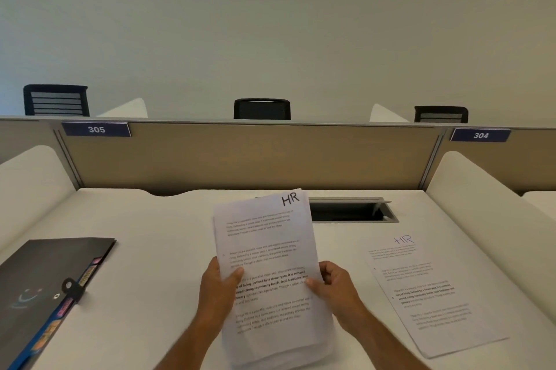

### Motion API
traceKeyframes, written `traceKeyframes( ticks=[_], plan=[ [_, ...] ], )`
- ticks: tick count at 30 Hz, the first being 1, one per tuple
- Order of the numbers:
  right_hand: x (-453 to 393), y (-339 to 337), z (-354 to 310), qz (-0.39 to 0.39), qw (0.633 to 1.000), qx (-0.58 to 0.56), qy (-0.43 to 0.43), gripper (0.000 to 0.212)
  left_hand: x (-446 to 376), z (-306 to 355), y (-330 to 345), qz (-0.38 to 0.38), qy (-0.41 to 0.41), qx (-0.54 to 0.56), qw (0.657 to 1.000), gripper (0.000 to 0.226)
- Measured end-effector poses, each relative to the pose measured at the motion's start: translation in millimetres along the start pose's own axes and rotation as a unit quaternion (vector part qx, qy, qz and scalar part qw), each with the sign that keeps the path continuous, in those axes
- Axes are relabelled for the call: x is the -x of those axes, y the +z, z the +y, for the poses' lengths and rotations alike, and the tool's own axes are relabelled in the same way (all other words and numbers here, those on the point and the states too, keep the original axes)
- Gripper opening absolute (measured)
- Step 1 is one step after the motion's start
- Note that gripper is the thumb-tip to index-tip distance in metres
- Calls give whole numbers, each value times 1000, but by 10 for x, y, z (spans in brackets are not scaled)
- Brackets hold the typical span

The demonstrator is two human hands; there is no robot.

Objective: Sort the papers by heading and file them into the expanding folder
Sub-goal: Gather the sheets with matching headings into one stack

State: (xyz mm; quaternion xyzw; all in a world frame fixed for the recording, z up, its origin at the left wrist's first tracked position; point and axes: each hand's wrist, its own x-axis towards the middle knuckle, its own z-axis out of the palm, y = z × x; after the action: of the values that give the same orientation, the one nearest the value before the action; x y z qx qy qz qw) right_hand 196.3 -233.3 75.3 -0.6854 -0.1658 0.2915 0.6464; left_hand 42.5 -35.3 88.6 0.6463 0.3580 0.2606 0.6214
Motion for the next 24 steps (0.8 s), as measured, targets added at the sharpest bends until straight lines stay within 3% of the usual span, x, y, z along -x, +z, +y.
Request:
traceKeyframes(
  ticks=[3,5,9,12,13,16,20,22,24],
  plan=[
    [-7,-104,-29,15,998,53,-26,20,10,-1,7,6,11,-1,1000,23],
    [-19,-301,14,86,979,176,-61,22,7,-22,-4,9,20,7,1000,25],
    [-27,-969,234,188,902,386,-47,46,17,-44,-39,10,23,22,999,25],
    [23,-1393,457,173,804,564,79,65,7,-71,-51,12,19,29,999,24],
    [51,-1463,529,164,789,581,115,68,-4,-84,-48,14,17,31,999,24],
    [132,-1403,656,141,796,564,166,72,-24,-109,-29,17,16,36,999,24],
    [183,-946,568,114,824,528,171,71,-25,-127,11,11,14,44,999,24],
    [211,-697,425,117,868,456,157,68,-11,-126,37,8,18,48,999,24],
    [234,-470,219,125,940,303,94,65,19,-101,65,9,33,43,999,23]
  ],
)
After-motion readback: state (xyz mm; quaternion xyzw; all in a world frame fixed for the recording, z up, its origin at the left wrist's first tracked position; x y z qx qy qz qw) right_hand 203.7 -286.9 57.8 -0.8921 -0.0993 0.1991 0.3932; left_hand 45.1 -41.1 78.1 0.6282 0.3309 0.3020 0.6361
